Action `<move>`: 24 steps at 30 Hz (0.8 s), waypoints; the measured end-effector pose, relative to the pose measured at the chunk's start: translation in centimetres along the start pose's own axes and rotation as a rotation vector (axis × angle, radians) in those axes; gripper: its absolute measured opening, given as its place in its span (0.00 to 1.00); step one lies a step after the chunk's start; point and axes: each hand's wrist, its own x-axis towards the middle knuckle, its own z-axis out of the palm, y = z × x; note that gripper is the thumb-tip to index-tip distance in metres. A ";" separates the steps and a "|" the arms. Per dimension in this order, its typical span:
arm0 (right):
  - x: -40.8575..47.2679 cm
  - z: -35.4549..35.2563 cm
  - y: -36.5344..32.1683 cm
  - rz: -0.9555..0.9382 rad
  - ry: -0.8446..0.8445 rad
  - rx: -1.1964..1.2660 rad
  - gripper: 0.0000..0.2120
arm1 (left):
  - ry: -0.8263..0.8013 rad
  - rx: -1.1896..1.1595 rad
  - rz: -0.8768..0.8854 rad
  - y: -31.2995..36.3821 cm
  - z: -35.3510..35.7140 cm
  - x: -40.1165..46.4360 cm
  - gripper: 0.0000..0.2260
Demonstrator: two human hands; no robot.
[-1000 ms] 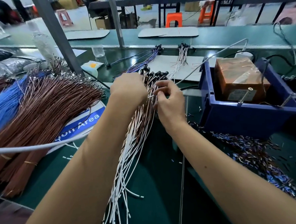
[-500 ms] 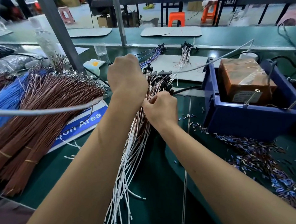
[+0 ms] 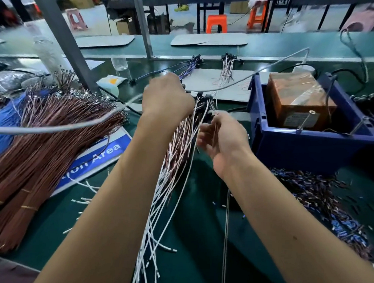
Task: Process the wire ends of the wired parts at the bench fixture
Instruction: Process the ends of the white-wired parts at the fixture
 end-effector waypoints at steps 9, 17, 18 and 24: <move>-4.1 -4.7 0.2 -0.251 -0.190 -0.279 0.12 | -0.432 -0.220 -0.025 4.2 4.6 -2.4 0.21; -3.9 -8.7 0.9 -0.181 -0.211 -0.843 0.08 | -0.358 0.099 0.049 4.7 4.9 -3.8 0.03; -3.8 -8.7 1.1 -0.188 -0.209 -0.855 0.08 | -0.329 0.117 0.044 4.7 4.5 -3.9 0.01; -3.6 -8.9 1.0 -0.216 -0.172 -0.885 0.12 | -0.247 -0.174 -0.016 5.5 0.8 -3.4 0.10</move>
